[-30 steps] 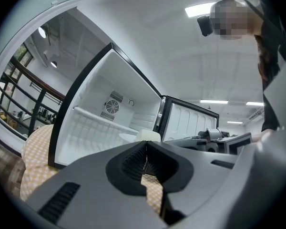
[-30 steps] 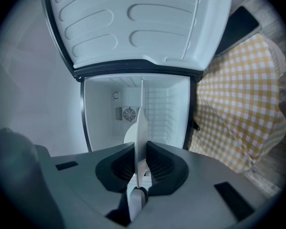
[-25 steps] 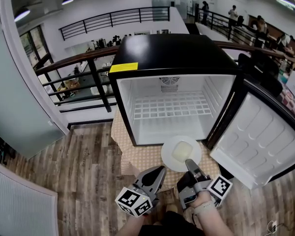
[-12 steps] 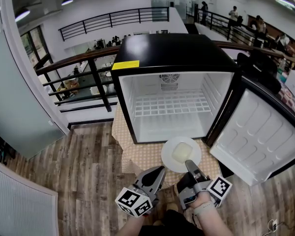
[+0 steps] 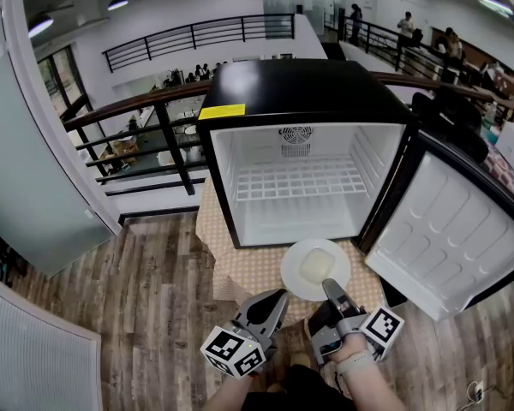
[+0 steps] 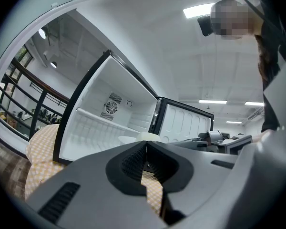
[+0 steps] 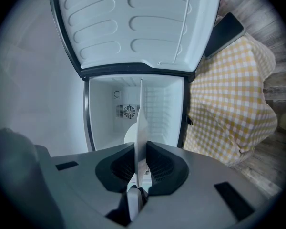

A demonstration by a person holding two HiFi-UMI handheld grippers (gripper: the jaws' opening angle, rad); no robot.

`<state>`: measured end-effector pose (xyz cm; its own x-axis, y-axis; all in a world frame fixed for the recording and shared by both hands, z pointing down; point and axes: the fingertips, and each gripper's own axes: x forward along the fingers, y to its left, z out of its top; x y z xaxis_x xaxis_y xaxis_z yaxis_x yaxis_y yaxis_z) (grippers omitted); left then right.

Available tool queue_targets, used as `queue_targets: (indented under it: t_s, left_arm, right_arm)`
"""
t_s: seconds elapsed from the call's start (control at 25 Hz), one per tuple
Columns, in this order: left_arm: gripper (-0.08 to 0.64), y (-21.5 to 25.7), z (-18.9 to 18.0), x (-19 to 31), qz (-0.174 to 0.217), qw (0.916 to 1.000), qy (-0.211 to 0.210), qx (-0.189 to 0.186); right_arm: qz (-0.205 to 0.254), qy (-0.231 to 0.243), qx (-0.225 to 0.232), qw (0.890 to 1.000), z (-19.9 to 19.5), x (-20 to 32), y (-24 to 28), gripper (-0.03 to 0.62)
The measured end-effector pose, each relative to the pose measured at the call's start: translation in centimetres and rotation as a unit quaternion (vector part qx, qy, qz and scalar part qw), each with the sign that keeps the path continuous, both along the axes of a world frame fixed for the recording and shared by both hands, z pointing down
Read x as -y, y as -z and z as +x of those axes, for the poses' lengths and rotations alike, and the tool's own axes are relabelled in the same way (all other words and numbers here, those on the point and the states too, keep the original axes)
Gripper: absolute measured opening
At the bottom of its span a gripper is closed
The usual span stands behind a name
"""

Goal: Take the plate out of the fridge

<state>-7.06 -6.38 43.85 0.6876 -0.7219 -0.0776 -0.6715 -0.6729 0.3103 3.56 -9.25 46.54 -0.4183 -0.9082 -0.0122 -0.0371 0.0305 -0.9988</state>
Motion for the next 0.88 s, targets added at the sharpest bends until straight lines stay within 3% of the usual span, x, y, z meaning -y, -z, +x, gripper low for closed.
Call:
queue_targets:
  t_s: [0.88]
  left_arm:
    - [0.009, 0.3, -0.6, -2.1, 0.002, 1.0000, -0.003, 0.000]
  right_arm:
    - [-0.002, -0.003, -0.002, 1.000, -0.4, -2.1, 0.2, 0.055]
